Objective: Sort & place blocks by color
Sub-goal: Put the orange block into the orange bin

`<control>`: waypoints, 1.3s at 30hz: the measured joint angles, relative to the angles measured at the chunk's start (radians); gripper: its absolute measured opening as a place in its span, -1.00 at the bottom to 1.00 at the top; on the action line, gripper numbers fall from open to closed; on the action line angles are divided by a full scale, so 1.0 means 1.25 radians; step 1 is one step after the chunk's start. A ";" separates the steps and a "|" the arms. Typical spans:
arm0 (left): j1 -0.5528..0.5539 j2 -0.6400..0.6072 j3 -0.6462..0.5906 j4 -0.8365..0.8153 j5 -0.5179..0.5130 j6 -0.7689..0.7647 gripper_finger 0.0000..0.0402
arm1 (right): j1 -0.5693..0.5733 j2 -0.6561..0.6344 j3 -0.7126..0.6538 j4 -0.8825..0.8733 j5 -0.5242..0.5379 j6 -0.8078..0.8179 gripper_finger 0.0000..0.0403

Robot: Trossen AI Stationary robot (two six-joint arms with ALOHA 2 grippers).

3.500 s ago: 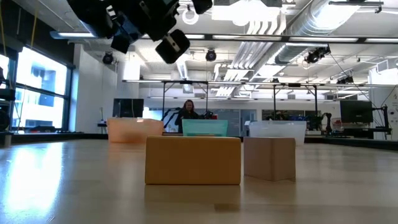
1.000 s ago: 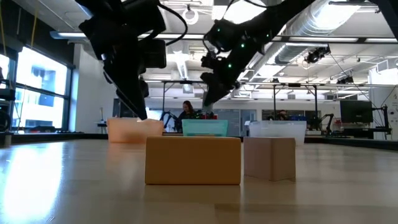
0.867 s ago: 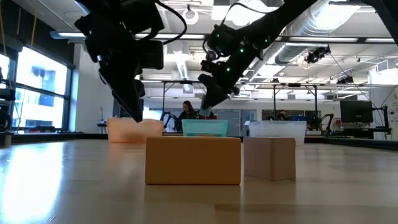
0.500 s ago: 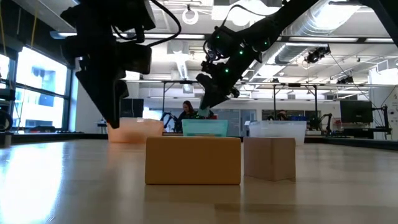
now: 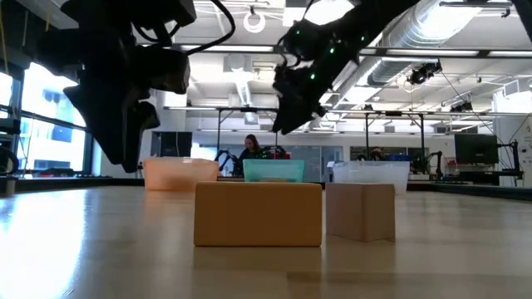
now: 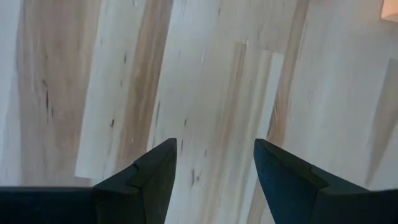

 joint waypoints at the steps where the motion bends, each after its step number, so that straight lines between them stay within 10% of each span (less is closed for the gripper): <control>1: -0.005 0.000 0.000 -0.001 -0.009 -0.002 -0.01 | 0.006 -0.014 0.000 -0.027 -0.023 0.014 -0.05; 15: -0.013 0.000 0.000 -0.014 -0.036 -0.009 -0.01 | 0.184 -0.065 0.000 -0.199 -0.170 0.068 -0.04; 27: -0.013 0.000 0.000 -0.008 -0.036 -0.008 -0.01 | 0.264 0.000 0.000 -0.173 0.057 0.198 -0.04; 39: -0.012 0.000 0.000 -0.005 -0.036 -0.008 -0.01 | 0.264 0.081 0.000 -0.047 0.088 0.338 -0.04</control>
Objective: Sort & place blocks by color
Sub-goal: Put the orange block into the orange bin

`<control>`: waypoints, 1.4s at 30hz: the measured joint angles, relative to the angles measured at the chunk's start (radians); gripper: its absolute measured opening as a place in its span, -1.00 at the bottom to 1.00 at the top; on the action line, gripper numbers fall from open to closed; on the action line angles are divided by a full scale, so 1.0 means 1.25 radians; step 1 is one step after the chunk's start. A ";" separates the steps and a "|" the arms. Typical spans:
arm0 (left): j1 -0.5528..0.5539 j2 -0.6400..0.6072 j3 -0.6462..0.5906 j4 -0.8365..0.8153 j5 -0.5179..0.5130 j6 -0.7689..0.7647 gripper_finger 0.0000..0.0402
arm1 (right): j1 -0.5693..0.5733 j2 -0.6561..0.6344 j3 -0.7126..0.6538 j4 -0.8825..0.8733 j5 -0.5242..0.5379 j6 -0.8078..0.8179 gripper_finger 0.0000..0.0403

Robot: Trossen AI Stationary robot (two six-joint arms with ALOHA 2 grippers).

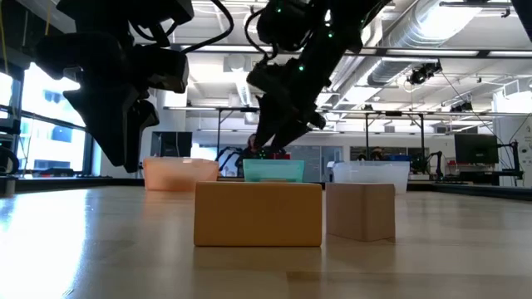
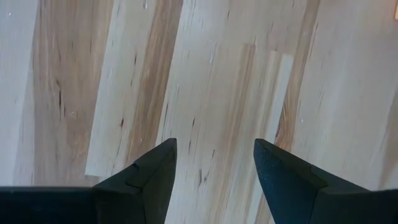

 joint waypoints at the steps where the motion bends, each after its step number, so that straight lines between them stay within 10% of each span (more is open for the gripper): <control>1: 0.000 0.000 0.000 0.000 0.000 0.000 -0.01 | 0.000 0.007 0.000 0.001 0.007 0.023 -0.04; 25: 0.002 0.000 0.000 0.016 0.000 0.001 -0.01 | 0.001 0.122 0.000 -0.013 -0.024 0.138 -0.05; 33: 0.002 0.000 0.000 0.019 0.000 0.014 -0.01 | 0.001 0.123 0.001 -0.013 -0.036 0.097 -0.47; 42: 0.002 0.000 0.000 0.051 -0.001 0.078 -0.01 | 0.011 0.097 -0.002 -0.012 -0.077 0.037 -0.47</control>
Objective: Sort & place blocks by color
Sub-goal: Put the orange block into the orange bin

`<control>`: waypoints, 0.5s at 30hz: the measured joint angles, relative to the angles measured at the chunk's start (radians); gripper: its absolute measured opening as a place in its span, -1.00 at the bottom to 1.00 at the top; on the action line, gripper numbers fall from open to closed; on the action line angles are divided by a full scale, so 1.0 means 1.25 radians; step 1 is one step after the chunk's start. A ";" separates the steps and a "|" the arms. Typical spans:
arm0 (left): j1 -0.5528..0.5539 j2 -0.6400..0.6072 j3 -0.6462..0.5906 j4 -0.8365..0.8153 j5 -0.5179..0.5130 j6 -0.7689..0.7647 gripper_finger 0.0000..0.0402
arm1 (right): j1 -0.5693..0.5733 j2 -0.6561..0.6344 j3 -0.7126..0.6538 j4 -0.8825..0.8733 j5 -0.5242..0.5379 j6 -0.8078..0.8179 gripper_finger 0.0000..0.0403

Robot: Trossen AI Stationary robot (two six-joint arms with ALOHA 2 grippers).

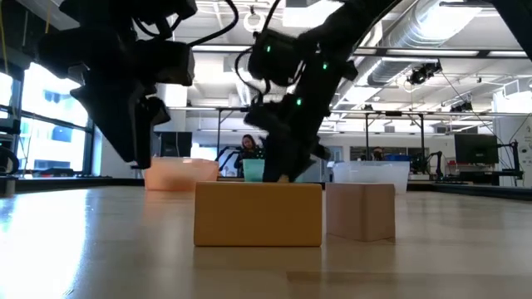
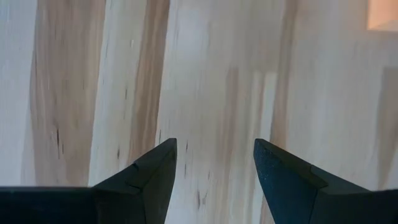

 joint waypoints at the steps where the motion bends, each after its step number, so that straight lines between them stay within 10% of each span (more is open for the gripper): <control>1: 0.000 0.000 0.000 0.014 -0.004 0.010 -0.01 | 0.003 -0.013 0.000 0.001 -0.004 -0.008 -0.47; 15: 0.087 0.000 0.000 0.255 -0.014 0.068 -0.01 | 0.042 -0.189 0.001 0.009 -0.062 -0.183 -0.47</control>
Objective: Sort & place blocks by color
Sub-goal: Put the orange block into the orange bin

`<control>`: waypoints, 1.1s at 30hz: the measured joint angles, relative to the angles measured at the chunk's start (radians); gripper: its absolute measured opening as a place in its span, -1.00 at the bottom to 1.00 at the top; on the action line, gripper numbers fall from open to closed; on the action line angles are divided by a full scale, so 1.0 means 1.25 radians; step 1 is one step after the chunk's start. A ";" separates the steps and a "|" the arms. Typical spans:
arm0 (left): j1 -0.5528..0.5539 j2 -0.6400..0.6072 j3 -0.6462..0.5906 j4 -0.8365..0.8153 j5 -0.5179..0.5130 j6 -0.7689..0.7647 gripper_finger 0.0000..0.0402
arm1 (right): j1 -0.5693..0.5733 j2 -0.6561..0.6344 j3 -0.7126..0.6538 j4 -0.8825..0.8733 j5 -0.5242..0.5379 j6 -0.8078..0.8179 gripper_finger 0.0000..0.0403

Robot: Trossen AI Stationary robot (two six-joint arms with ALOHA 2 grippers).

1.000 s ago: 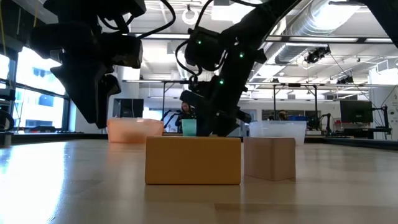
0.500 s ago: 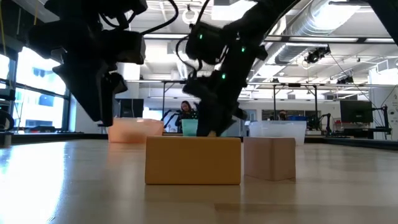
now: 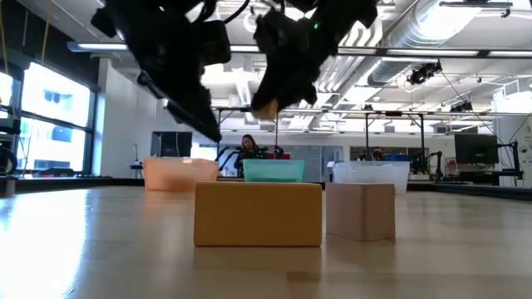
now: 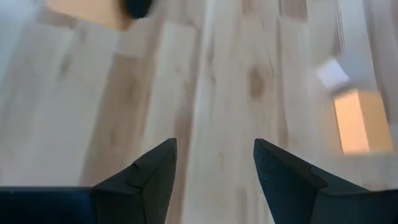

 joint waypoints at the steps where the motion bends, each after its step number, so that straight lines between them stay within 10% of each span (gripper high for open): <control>1: 0.012 0.000 0.000 0.012 0.003 0.001 -0.01 | 0.000 -0.012 0.000 0.000 -0.001 -0.010 -0.47; 21: 0.264 0.000 0.000 0.424 0.621 -0.179 -0.01 | -0.003 -0.217 0.000 0.014 -0.003 -0.246 -0.47; 33: 0.284 0.000 0.000 0.842 0.685 -0.453 -0.01 | 0.005 -0.288 0.001 0.121 -0.158 -0.388 -0.47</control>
